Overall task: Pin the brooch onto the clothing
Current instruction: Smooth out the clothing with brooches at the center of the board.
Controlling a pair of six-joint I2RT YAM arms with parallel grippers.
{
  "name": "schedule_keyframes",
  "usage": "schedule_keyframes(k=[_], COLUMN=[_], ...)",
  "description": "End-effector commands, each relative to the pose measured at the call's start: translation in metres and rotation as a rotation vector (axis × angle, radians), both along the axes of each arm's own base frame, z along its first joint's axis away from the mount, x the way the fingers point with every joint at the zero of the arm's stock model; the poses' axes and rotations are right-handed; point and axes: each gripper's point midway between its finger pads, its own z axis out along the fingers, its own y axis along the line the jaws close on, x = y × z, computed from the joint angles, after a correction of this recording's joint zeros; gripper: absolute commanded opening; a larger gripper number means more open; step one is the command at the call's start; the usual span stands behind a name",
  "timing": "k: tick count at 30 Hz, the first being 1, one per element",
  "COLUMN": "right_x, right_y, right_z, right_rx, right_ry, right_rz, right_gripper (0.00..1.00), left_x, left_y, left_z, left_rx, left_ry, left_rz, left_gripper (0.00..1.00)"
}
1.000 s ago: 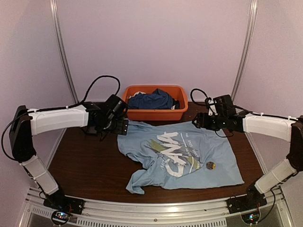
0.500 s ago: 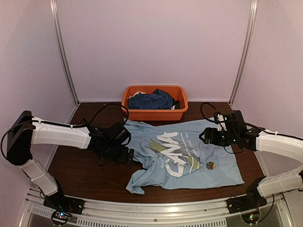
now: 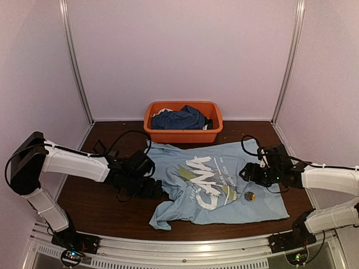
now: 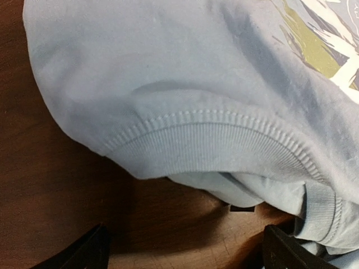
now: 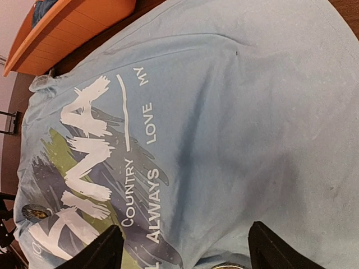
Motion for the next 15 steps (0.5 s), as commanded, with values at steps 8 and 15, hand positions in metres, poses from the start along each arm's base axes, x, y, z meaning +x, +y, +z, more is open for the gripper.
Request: schedule_keyframes(k=[8,15], right_x=[0.004,0.004], right_y=[-0.006,-0.009], right_z=[-0.001,-0.010], right_rx=[0.034,0.022], right_ry=[-0.016,0.008], right_rz=[-0.050,-0.064], right_gripper=[0.79,0.79], left_x=[0.000,0.003], left_y=[-0.001,0.009], left_z=[-0.002,-0.005], left_rx=[-0.047,-0.008], left_ry=[0.003,-0.015], left_rz=[0.034,0.070], left_gripper=[0.96,0.96])
